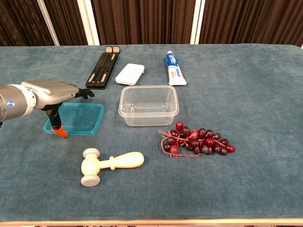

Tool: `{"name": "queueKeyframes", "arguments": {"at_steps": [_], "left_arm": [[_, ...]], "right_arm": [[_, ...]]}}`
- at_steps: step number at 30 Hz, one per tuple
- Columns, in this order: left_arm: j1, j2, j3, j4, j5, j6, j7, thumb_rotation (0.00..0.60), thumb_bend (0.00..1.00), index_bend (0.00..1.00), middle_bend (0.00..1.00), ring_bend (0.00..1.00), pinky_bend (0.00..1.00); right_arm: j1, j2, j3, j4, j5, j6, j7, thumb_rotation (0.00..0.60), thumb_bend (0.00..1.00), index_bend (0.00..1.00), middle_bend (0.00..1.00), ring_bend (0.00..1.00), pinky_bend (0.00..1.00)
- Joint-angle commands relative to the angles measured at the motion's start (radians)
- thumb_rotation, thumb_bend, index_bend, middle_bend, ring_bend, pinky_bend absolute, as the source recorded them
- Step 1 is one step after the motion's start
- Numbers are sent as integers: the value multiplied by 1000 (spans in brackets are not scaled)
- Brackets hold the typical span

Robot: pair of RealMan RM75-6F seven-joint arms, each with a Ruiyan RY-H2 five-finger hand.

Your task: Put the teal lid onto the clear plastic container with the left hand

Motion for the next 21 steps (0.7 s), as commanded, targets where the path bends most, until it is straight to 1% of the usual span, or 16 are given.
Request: {"name": "queueKeyframes", "arguments": {"at_steps": [1, 21], "left_arm": [[-1, -1, 2, 1, 0, 2, -1, 600, 34, 7, 84, 1, 15], [-10, -24, 19, 32, -7, 3, 2, 600, 34, 8, 115, 1, 15]], "right_arm": [[0, 0, 0, 0, 1, 0, 0, 600, 354, 0, 0, 0, 0], [-1, 1, 2, -5, 8, -2, 2, 600, 354, 0, 0, 0, 0]]}}
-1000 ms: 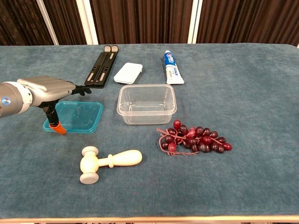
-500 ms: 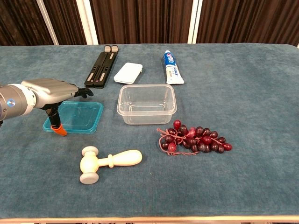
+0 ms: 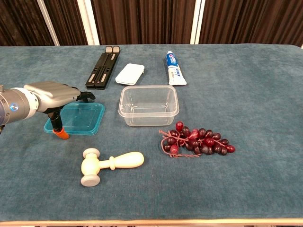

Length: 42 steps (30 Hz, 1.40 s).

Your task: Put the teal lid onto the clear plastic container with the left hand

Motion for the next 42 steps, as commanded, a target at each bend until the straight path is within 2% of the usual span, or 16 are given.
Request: {"name": "queueKeyframes", "arguments": {"at_steps": [1, 5, 13, 20, 24, 27, 32, 39, 42], "left_arm": [[1, -2, -1, 5, 0, 4, -2, 600, 34, 8, 115, 1, 15], [0, -4, 2, 14, -8, 2, 1, 600, 34, 9, 121, 1, 15], [-2, -7, 9, 24, -1, -2, 4, 600, 48, 27, 243, 3, 16], [2, -10, 7, 26, 14, 8, -4, 600, 165, 76, 385, 34, 18], [13, -7, -2, 20, 45, 29, -29, 600, 224, 104, 430, 37, 17], [25, -1, 1, 19, 91, 50, -46, 600, 238, 110, 435, 37, 18], [39, 20, -11, 5, 107, 41, -87, 600, 249, 116, 435, 37, 18], [41, 59, -38, -16, 80, 8, -124, 600, 249, 118, 434, 37, 17], [35, 91, -68, -48, 55, -12, -152, 600, 248, 120, 433, 37, 18]], "right_arm": [[0, 0, 1, 0, 1, 0, 0, 600, 355, 0, 0, 0, 0], [0, 1, 1, -1, 1, 0, 0, 600, 355, 0, 0, 0, 0], [-1, 0, 2, -3, 5, 1, 1, 600, 354, 0, 0, 0, 0], [-1, 0, 3, -4, 5, 2, 2, 600, 354, 0, 0, 0, 0], [-1, 0, 4, -5, 6, 2, 3, 600, 354, 0, 0, 0, 0], [-1, 0, 4, -6, 7, 1, 3, 600, 354, 0, 0, 0, 0], [-2, 0, 3, -6, 10, 0, -2, 600, 354, 0, 0, 0, 0], [-1, -1, 6, -7, 15, 0, -6, 600, 355, 0, 0, 0, 0], [-2, 1, 6, -10, 15, 1, -7, 600, 355, 0, 0, 0, 0]]}}
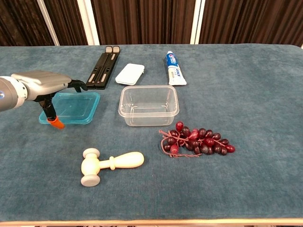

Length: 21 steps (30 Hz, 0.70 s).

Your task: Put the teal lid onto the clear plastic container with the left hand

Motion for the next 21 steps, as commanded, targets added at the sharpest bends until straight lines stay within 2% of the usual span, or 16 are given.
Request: {"name": "queueKeyframes", "arguments": {"at_steps": [1, 5, 11, 16, 21], "left_arm": [[-8, 35, -30, -33, -21, -19, -25, 600, 248, 120, 433, 37, 18], [-38, 104, -88, -99, -72, -63, -61, 600, 248, 123, 422, 36, 17], [-128, 170, -147, -181, -161, -38, 11, 600, 248, 124, 385, 34, 17], [-233, 163, -170, -222, -303, -5, 118, 600, 248, 123, 384, 34, 17], [-331, 114, -188, -212, -450, 16, 183, 600, 248, 125, 386, 34, 17]], "right_arm": [[-1, 1, 0, 0, 1, 0, -1, 600, 355, 0, 0, 0, 0], [-1, 1, 0, -2, 2, -1, -2, 600, 354, 0, 0, 0, 0], [-2, 0, 2, -4, 6, 1, -3, 600, 355, 0, 0, 0, 0], [-2, 0, 4, -4, 11, 1, -5, 600, 355, 0, 0, 0, 0], [-2, -2, 6, -2, 13, 4, -6, 600, 355, 0, 0, 0, 0]]}}
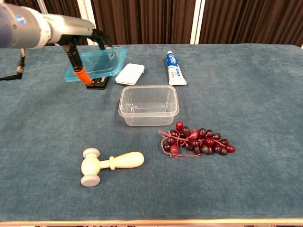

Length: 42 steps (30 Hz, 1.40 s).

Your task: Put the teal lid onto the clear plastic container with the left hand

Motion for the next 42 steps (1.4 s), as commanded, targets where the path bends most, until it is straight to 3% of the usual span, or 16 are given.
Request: {"name": "queueKeyframes", "arguments": {"at_steps": [1, 10, 42], "left_arm": [[-92, -50, -28, 0, -132, 26, 59, 600, 248, 125, 386, 34, 17], [-199, -170, -57, 41, -290, 87, 98, 600, 248, 132, 380, 34, 18], [-258, -347, -68, 114, -297, 209, 140, 600, 246, 140, 361, 34, 17]], "right_arm": [[0, -1, 0, 1, 1, 0, 0, 600, 355, 0, 0, 0, 0], [-1, -3, 1, 4, 0, 2, 0, 600, 354, 0, 0, 0, 0], [-3, -1, 1, -1, 3, 0, 7, 600, 355, 0, 0, 0, 0]]}}
